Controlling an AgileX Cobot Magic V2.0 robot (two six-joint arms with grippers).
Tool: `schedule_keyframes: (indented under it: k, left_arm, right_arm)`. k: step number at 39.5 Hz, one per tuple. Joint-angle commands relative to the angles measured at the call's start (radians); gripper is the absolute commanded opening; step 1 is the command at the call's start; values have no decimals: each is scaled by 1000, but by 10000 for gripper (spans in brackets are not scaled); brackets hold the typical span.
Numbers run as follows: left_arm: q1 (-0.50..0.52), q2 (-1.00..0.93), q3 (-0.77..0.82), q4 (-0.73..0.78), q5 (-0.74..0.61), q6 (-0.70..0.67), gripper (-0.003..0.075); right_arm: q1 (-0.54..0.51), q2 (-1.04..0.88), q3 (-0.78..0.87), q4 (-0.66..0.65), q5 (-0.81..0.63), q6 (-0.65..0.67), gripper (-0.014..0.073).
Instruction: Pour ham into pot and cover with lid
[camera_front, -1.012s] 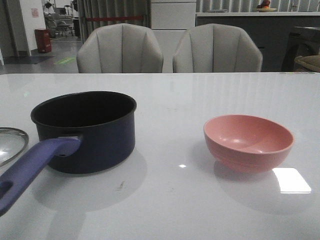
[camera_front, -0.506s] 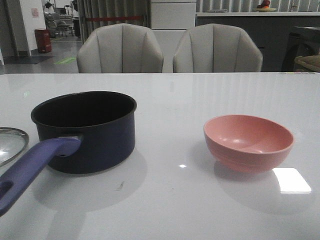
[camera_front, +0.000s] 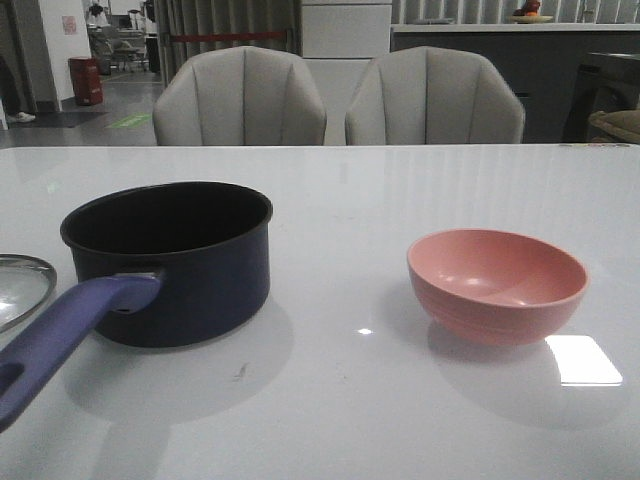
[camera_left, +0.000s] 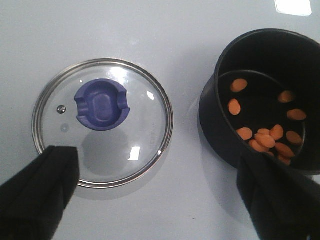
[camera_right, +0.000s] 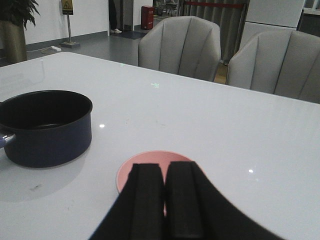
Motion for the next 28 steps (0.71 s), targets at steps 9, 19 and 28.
schedule_keyframes:
  k: [9,19,28]
  left_arm:
    - [71,268,-260,-15,165,-39,679]
    - [80,429,-378,-8,257,-39,679]
    - [82,486,-393,-1,247,-42,679]
  right_arm:
    - [0,7,-27,6,-73,-9,165]
    - [0,7,-27,6,-73,-9,165]
    - [0,7,-27,6,-73,-9,165]
